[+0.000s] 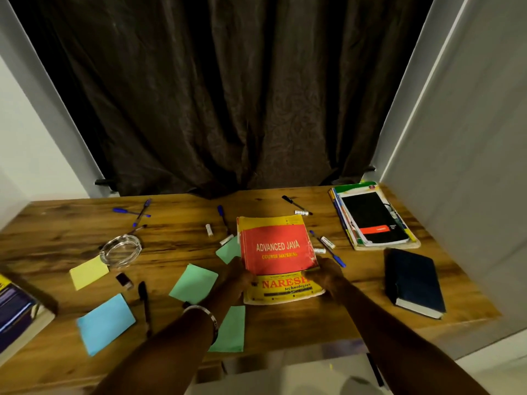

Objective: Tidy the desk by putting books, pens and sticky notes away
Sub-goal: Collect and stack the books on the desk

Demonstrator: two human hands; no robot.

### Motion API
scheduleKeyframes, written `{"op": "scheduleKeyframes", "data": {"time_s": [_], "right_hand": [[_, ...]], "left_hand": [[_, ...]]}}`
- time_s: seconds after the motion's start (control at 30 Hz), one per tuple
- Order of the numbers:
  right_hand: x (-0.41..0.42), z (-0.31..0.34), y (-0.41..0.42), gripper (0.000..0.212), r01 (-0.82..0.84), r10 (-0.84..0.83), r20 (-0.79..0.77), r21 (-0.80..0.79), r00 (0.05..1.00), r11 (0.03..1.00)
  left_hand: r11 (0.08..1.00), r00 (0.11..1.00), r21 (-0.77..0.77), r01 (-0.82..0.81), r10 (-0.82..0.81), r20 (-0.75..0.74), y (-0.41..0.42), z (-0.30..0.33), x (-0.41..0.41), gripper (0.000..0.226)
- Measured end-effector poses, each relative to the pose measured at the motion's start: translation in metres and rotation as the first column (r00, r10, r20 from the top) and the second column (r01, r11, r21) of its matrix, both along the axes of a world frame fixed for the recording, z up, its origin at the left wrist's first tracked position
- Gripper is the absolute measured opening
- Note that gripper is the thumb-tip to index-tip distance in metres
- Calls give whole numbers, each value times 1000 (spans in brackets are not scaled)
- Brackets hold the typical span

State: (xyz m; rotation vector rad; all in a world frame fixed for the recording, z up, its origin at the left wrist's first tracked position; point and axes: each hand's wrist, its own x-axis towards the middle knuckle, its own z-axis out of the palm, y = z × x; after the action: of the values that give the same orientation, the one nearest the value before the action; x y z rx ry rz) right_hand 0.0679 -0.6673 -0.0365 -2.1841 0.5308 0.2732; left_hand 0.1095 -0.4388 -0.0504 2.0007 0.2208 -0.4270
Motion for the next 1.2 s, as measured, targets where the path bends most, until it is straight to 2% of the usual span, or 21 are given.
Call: {"op": "scheduleKeyframes", "data": {"time_s": [0.03,0.1,0.17,0.23,0.33,0.43,0.5,0.63,0.73,0.83,0.93,1.0,1.13,1.2], "right_hand": [[1,-1,-1,31,-35,36,2,-87,999,996],[4,-1,-5,25,-77,82,9,-243,997,967],[7,4,-6,22,-79,95,32,-324,995,943],[11,9,-4,20,-72,105,74,-359,992,930],[23,15,8,26,-177,257,130,-436,958,882],[39,21,33,35,-232,326,172,-416,929,879],[51,21,56,37,-269,361,148,-427,921,863],[73,23,114,38,-404,507,121,-462,853,790],[86,31,161,37,-442,562,158,-463,812,768],[99,34,213,38,-481,606,175,-457,776,748],[106,42,268,42,-531,648,154,-450,745,718],[109,45,308,46,-578,666,159,-379,729,723],[109,45,378,44,-635,721,257,-346,644,691],[108,41,413,40,-645,726,246,-339,642,685]], "left_hand": [[993,999,117,32,-36,34,1,-2,3,24],[920,986,377,111,-150,77,3,2,4,28],[867,982,491,88,-158,103,5,11,1,32],[891,989,453,28,-92,119,10,15,1,34],[935,989,351,-53,0,149,27,18,2,51],[905,968,407,-121,16,252,51,27,1,50],[877,955,453,-160,21,295,72,34,0,48],[878,952,430,-212,87,293,128,32,1,40],[886,930,345,-308,205,304,181,18,7,56],[850,906,357,-386,278,319,214,44,-10,61],[814,882,368,-450,342,323,257,52,-16,56],[779,864,387,-493,387,322,292,53,-21,52],[728,827,400,-557,442,346,356,53,-33,44],[694,793,389,-606,493,357,386,53,-41,42]]}}
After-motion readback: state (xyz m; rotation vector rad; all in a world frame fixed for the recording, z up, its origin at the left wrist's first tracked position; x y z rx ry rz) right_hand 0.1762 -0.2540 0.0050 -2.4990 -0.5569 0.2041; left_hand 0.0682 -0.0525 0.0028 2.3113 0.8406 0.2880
